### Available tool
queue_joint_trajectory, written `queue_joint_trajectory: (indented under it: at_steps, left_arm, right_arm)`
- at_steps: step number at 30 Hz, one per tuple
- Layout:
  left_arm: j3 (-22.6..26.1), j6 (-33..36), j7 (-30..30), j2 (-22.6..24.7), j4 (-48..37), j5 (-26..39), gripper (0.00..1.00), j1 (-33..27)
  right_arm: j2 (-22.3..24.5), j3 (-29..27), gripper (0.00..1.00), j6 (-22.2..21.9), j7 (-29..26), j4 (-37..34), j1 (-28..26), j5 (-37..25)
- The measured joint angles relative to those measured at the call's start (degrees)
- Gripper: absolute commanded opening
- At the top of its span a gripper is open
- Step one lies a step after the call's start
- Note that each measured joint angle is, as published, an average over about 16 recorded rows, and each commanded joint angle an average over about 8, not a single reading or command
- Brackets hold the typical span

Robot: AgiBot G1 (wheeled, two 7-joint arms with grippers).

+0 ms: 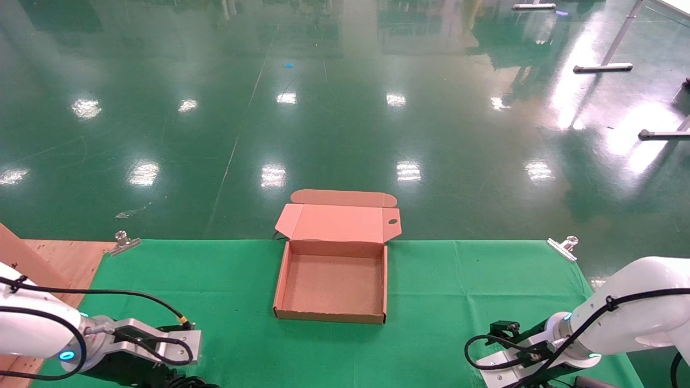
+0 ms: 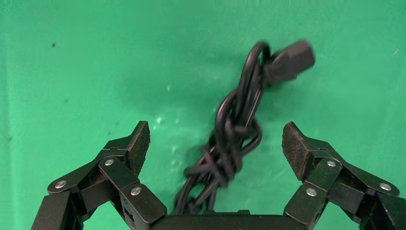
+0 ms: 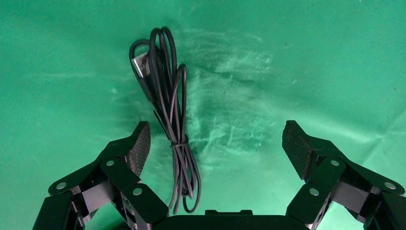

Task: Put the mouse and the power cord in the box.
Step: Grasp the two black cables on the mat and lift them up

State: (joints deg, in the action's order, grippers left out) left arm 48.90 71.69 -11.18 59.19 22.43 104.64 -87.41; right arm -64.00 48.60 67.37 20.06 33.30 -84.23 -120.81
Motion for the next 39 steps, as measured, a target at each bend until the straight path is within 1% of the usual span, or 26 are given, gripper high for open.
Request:
queue_joint_trajectory:
  at_steps: [4,5,6,16,39]
  left_arm:
    - [0.0,-0.3,-1.5,0.6,-2.3,-0.1,0.25,-0.2]
    - [0.0,-0.4,-1.9,0.7,-2.7,-0.1,0.12,-0.3]
    - [0.0,-0.4,-2.2,0.9,-3.2,-0.2,0.0,-0.3]
    - [-0.3,-0.2,-4.9,1.5,-7.2,-0.8,0.0,-0.9]
    - [-1.3,0.2,-9.4,2.4,-13.1,-2.4,0.0,-0.9]
  right_arm:
    - [-0.5,-0.4,0.12,-0.8,2.5,-3.2,-0.4,1.0]
    - [-0.6,-0.5,0.03,-0.9,3.0,-3.8,-0.5,1.2]
    - [-0.7,-0.6,0.0,-1.0,3.5,-4.4,-0.6,1.4]
    - [-1.3,-0.9,0.0,-1.3,6.6,-8.4,-1.5,2.4]
    - [-2.8,-1.2,0.0,0.2,8.9,-12.8,-3.0,3.3]
